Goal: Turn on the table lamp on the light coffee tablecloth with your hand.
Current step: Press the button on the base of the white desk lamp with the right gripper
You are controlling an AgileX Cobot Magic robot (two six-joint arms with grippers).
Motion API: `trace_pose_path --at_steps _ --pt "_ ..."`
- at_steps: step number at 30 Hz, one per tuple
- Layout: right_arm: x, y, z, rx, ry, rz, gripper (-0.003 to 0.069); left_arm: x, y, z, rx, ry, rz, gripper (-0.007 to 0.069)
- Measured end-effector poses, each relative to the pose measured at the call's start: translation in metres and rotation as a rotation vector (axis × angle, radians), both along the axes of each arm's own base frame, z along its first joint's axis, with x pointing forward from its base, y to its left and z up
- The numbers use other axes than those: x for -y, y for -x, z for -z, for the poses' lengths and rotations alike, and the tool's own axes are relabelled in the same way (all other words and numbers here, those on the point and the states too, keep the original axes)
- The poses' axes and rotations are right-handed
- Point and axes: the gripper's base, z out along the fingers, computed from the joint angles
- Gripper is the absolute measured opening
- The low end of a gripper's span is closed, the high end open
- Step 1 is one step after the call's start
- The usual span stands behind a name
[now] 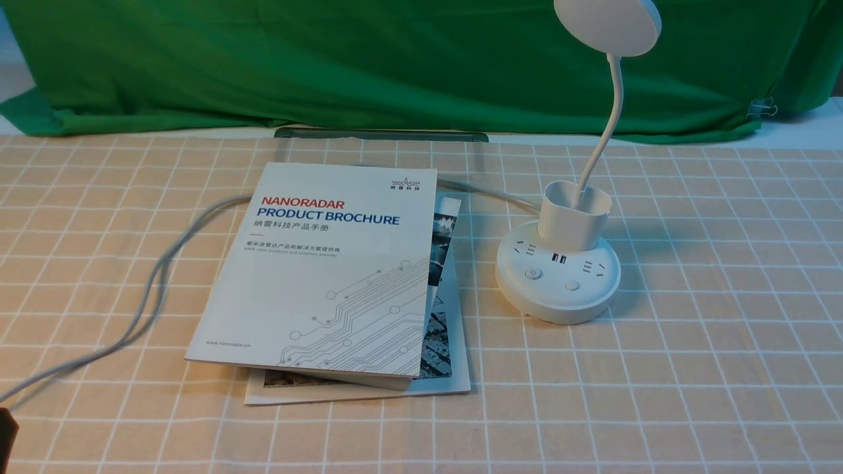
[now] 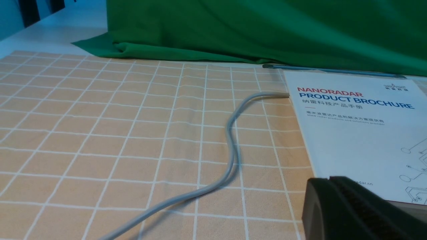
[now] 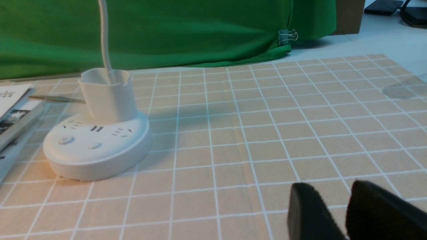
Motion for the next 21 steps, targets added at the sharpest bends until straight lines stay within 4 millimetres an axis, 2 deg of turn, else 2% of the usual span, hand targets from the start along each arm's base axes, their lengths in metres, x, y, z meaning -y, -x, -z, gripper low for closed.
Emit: trace_pose_path --at_steps 21 --pt "0.0000 0.0000 0.0000 0.001 -0.043 0.006 0.0240 0.0000 0.0000 0.0000 0.000 0.000 0.000 0.0021"
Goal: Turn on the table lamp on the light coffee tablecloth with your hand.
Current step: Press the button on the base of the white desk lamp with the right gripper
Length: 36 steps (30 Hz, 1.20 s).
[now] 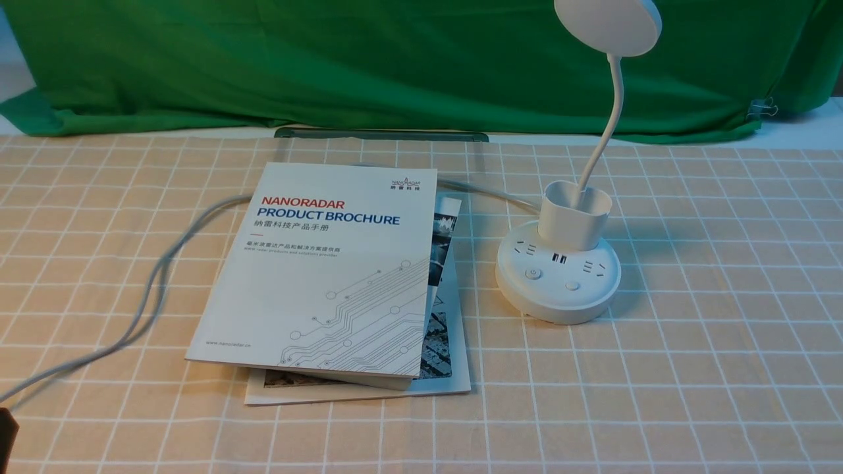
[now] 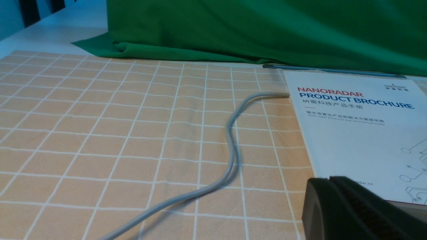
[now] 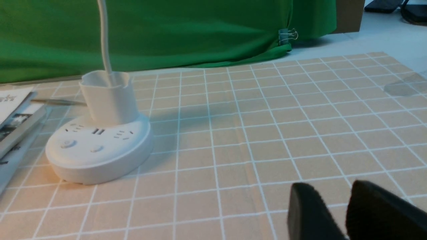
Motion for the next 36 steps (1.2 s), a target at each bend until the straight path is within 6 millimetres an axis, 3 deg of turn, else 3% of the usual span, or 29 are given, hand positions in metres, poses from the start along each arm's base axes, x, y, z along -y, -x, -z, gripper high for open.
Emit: trace_pose_path --at_steps 2,7,13,16,23,27,30,31,32,33,36 --pt "0.000 0.000 0.000 0.000 -0.023 0.003 0.0240 0.000 0.000 0.000 0.000 0.000 0.000 0.0021" --pt "0.000 0.000 0.000 0.008 -0.268 0.038 0.0240 0.000 0.000 0.000 0.000 0.000 0.000 0.0021" --pt "-0.001 0.000 0.000 0.021 -1.029 0.141 0.0240 0.000 0.000 0.000 0.000 0.000 0.000 0.0021" --pt "-0.001 0.000 0.000 0.015 -1.146 0.163 0.0240 0.000 0.000 0.000 0.000 0.000 0.000 0.0021" --pt "-0.001 0.000 0.000 0.013 -0.949 0.132 0.0240 0.000 0.000 0.000 0.000 0.000 0.000 0.0021" --pt "-0.002 -0.001 -0.009 0.090 -0.801 0.048 0.0237 0.000 0.000 0.000 0.000 0.000 0.000 0.0021" --pt "-0.005 0.002 -0.043 0.180 -0.575 -0.054 0.0206 0.000 0.000 0.000 0.000 0.000 0.000 0.0021" --pt "-0.006 0.003 -0.060 0.197 -0.473 -0.082 0.0164 0.000 0.000 0.000 0.000 0.000 0.000 0.0021" --pt "-0.006 0.003 -0.063 0.198 -0.451 -0.087 0.0155 0.000 0.000 0.000 0.000 0.000 0.000 0.0021" --pt "-0.008 0.002 -0.095 0.172 -0.261 -0.128 0.0076 0.000 0.000 0.000 0.000 0.000 0.000 0.0021" --pt "-0.013 -0.008 -0.138 0.062 -0.002 -0.196 0.0031 0.000 0.000 0.000 0.000 0.000 0.000 0.0021"
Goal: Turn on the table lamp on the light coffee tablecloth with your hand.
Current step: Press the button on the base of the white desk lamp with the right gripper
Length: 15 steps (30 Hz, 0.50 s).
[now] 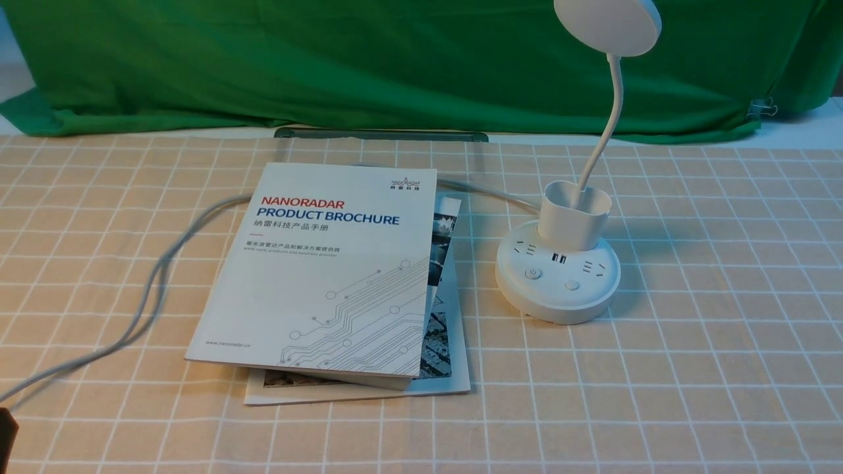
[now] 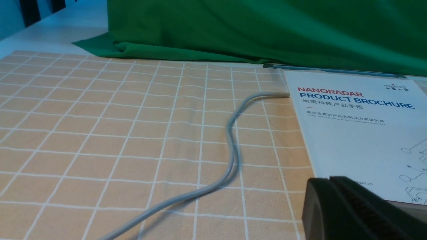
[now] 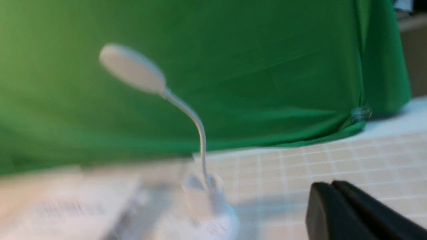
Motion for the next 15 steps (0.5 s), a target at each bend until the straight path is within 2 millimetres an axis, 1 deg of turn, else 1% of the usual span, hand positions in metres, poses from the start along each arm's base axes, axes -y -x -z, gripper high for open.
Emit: trace_pose_path --at_steps 2,3,4,5,6,8,9,10,12,13,14,15 --pt "-0.007 -0.016 -0.035 -0.114 0.229 -0.078 0.0029 0.000 0.000 0.000 0.000 0.000 0.000 0.0021" --pt "-0.008 -0.020 -0.041 -0.134 0.265 -0.094 0.0029 0.000 0.000 0.000 0.000 0.000 0.000 0.0021" --pt "-0.014 -0.034 -0.058 -0.216 0.372 -0.148 0.0029 0.000 0.000 0.000 0.000 0.000 0.000 0.0021" --pt "-0.016 -0.039 -0.061 -0.241 0.397 -0.163 0.0029 0.000 0.000 0.000 0.000 0.000 0.000 0.0021" --pt "-0.024 -0.061 -0.073 -0.341 0.488 -0.222 0.0028 0.000 0.000 0.000 0.000 0.000 0.000 0.0021" --pt "-0.033 -0.084 -0.074 -0.459 0.543 -0.279 0.0027 0.000 0.000 0.000 0.000 0.000 0.000 0.0021" --pt "-0.034 -0.087 -0.074 -0.463 0.551 -0.280 0.0027 0.000 0.000 0.000 0.000 0.000 0.000 0.0021" --pt "-0.044 -0.108 -0.067 -0.548 0.586 -0.324 0.0027 0.000 0.000 0.000 0.000 0.000 0.000 0.0021" --pt "-0.056 -0.128 -0.057 -0.609 0.612 -0.369 0.0027 0.000 0.000 0.000 0.000 0.000 0.000 0.0021" --pt "-0.064 -0.139 -0.049 -0.641 0.628 -0.395 0.0027 0.000 0.000 0.000 0.000 0.000 0.000 0.0021" --pt "-0.075 -0.153 -0.035 -0.690 0.648 -0.429 0.0027 0.000 0.000 0.000 0.000 0.000 0.000 0.0021" --pt "-0.076 -0.153 -0.035 -0.686 0.649 -0.431 0.0027 0.000 0.000 0.000 0.000 0.000 0.000 0.0021"
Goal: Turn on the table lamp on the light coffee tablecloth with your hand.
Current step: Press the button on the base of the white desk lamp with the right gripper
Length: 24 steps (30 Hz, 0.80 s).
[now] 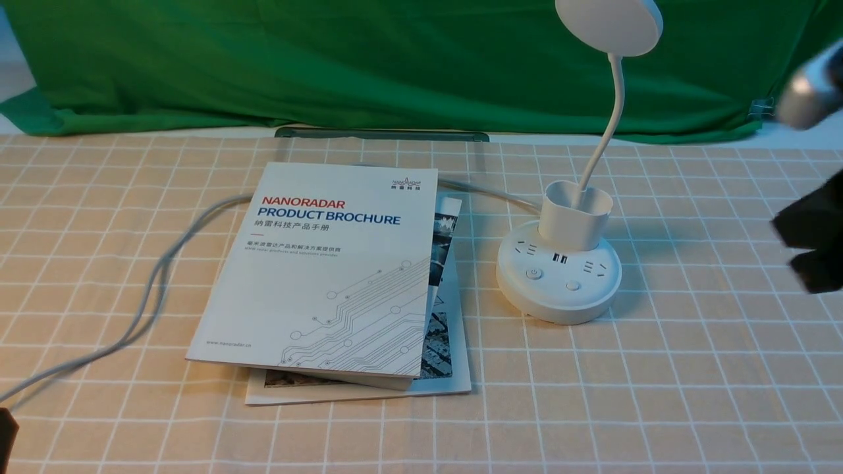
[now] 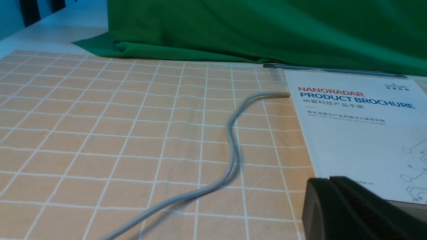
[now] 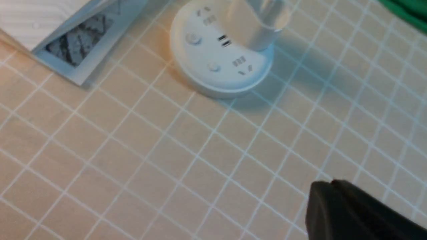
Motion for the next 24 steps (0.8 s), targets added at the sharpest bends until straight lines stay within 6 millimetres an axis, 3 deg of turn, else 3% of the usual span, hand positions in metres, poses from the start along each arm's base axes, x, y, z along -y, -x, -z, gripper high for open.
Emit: trace_pose_path --at_steps 1,2,4,10,17,24 --pt "-0.015 -0.016 0.019 -0.051 0.023 -0.032 0.0027 0.000 0.000 0.000 0.000 0.000 0.000 0.0021" --pt "-0.016 -0.018 0.021 -0.058 0.027 -0.036 0.0027 0.000 0.000 0.000 0.000 0.000 0.000 0.0021" --pt "-0.034 -0.037 0.044 -0.093 0.036 -0.064 0.0027 0.000 0.000 0.000 0.000 0.000 0.000 0.0021" --pt "-0.055 -0.078 0.099 -0.177 0.063 -0.053 0.0027 0.000 0.000 0.000 0.000 0.000 0.000 0.0021" --pt "-0.071 -0.109 0.137 -0.150 0.036 -0.031 0.0027 0.000 0.000 0.000 -0.001 0.000 0.000 0.0021" --pt "-0.077 -0.124 0.163 -0.139 0.016 -0.007 0.0027 0.000 0.000 0.000 -0.001 0.000 0.000 0.0021"
